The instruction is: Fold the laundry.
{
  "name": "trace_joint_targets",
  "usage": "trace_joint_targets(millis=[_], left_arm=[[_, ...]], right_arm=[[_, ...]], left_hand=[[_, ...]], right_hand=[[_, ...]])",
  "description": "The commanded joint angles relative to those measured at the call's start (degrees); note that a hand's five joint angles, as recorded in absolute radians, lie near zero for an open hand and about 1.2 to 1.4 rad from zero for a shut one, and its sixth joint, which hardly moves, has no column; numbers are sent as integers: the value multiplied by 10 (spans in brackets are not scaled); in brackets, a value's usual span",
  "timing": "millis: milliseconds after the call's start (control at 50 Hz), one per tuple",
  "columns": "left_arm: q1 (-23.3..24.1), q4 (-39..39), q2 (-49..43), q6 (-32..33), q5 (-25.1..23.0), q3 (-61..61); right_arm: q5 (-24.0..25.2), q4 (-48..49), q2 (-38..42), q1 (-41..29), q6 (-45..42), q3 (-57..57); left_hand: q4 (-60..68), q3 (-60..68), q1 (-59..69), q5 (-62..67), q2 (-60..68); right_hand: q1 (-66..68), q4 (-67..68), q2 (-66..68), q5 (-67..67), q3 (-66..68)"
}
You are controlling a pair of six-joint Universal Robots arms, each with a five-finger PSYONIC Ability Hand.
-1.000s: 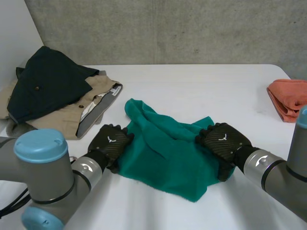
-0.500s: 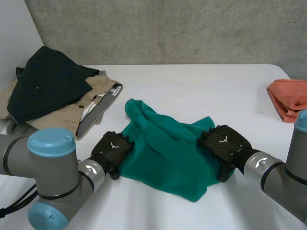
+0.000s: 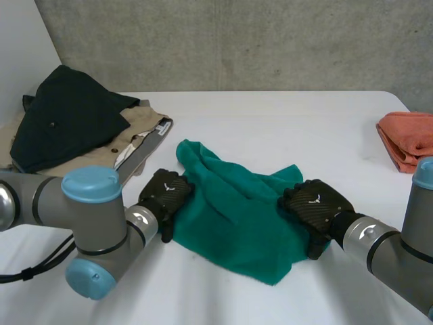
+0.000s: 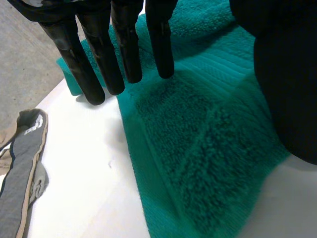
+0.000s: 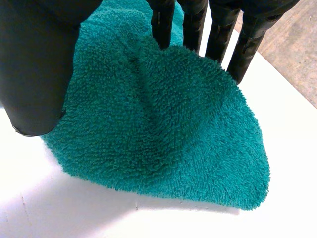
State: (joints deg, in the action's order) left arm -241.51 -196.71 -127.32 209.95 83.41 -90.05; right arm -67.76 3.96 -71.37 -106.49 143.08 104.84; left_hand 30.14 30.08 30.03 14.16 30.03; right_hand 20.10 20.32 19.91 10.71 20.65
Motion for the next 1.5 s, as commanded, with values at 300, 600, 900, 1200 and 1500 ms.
trace_joint_targets(millis=[300,600,900,1200,1500], left_arm=[[4,-19,-22,-6,1,62],[12,-19,-23,-1,11,58],[24,-12,318,-87,42,-71],[22,5,429,-170,48,-102],[-45,0,416,-165,79,-116]], right_arm=[[-1,-1,-1,1,0,1],[-25,-3,-2,3,18,-9],[-79,-17,-83,75,34,-92],[-28,-5,-44,2,69,-258],[-92,-113,-21,-38,176,-138]], left_hand=[[202,202,203,261,203],[499,499,500,558,500],[499,499,500,558,500],[499,499,500,558,500],[499,499,500,558,500]], right_hand=[[78,76,80,72,73],[127,124,129,121,121],[599,597,601,593,593],[599,597,601,593,593],[-83,-86,-81,-89,-89]])
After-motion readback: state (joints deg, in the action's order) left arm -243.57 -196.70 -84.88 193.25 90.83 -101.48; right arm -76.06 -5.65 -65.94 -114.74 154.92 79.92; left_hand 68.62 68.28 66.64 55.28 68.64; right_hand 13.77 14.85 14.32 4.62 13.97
